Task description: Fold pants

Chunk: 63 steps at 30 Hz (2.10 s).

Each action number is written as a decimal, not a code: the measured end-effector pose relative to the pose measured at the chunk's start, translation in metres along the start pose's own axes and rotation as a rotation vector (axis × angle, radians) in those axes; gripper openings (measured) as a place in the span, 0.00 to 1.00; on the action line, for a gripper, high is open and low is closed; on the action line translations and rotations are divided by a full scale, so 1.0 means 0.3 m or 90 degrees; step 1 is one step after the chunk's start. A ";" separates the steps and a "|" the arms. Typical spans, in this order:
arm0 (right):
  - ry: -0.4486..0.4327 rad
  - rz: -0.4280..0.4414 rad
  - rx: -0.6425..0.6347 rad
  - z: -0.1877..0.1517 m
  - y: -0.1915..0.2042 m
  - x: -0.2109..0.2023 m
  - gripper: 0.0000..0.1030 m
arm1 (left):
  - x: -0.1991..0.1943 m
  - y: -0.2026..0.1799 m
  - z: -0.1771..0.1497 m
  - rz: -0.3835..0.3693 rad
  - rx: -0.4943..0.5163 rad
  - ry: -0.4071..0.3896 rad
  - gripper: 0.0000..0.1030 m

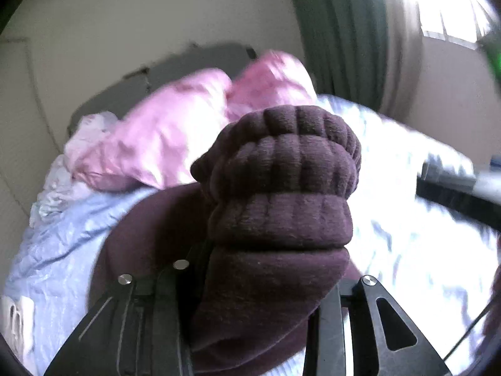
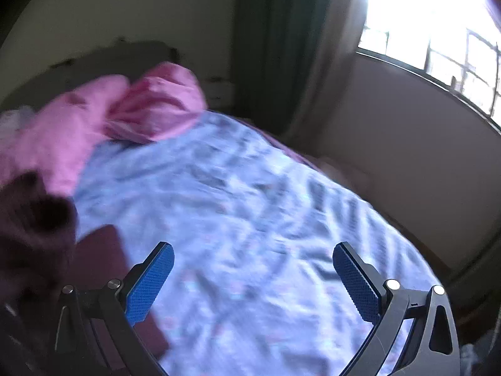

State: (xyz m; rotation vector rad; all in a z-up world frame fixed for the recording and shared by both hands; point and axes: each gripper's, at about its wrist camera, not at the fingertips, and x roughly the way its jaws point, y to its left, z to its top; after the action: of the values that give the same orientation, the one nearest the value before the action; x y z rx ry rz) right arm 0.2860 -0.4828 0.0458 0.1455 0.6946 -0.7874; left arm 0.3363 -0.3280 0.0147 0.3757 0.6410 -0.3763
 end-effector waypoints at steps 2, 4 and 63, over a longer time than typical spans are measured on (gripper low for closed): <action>0.018 0.007 0.012 -0.005 -0.032 0.031 1.00 | 0.011 -0.016 -0.027 -0.003 0.030 0.012 0.35; 0.031 0.020 0.030 -0.012 -0.052 0.048 1.00 | -0.011 -0.014 -0.028 0.006 0.040 0.007 0.37; 0.072 0.365 -0.118 -0.007 0.443 -0.016 0.79 | -0.146 0.534 -0.273 -0.161 -0.205 0.001 1.00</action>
State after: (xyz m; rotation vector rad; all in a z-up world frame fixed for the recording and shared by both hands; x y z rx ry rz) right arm 0.3748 -0.3849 0.0301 0.2098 0.7794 -0.1660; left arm 0.3345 -0.1428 0.0172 -0.0129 0.7400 -0.5038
